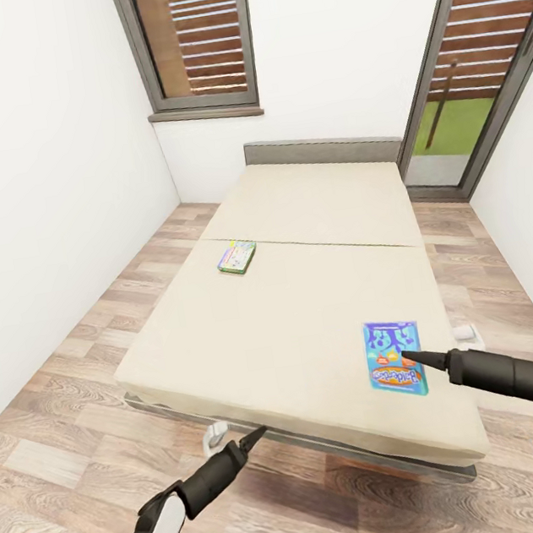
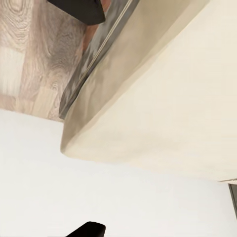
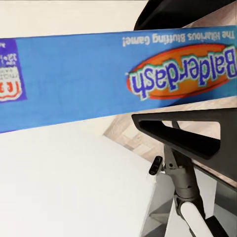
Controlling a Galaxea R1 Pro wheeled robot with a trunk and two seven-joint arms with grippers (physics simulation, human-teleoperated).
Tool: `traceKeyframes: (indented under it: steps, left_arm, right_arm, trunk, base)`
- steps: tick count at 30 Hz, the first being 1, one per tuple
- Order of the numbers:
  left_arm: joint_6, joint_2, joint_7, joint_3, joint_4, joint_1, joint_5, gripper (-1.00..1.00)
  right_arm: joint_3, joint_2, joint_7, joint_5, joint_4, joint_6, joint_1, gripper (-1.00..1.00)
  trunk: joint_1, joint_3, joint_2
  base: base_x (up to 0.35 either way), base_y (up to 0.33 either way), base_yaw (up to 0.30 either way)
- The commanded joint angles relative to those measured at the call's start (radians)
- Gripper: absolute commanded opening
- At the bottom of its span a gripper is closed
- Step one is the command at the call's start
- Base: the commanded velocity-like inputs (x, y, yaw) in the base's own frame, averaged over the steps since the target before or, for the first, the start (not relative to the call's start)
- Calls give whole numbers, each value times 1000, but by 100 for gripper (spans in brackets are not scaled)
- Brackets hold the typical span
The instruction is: Put all the toys in the child's room - the three board games (two on the bed and one on the table), the two jigsaw puzzles on the table, and the tennis ball on the table - inside the toy box on the table in the child's room.
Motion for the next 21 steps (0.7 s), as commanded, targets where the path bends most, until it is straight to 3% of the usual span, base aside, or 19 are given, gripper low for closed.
traceKeyframes:
  steps: [1, 13, 21]
  left_arm:
    - [10, -4, 11, -1, -3, 0, 17, 100]
    - [21, -55, 46, 3, -25, 37, 38, 100]
    - [16, -58, 48, 8, -48, 94, 40, 100]
  right_arm:
    - [-3, -7, 3, -1, 0, 5, 3, -100]
    - [-13, -45, 2, 13, 1, 5, 51, -100]
    - [-18, -51, 4, 31, 1, 5, 68, -100]
  trunk:
    - [0, -1, 0]
    - [0, -1, 0]
    - [0, -1, 0]
  base:
    - [0, 0, -14]
    - [0, 0, -6]
    - [0, 0, -1]
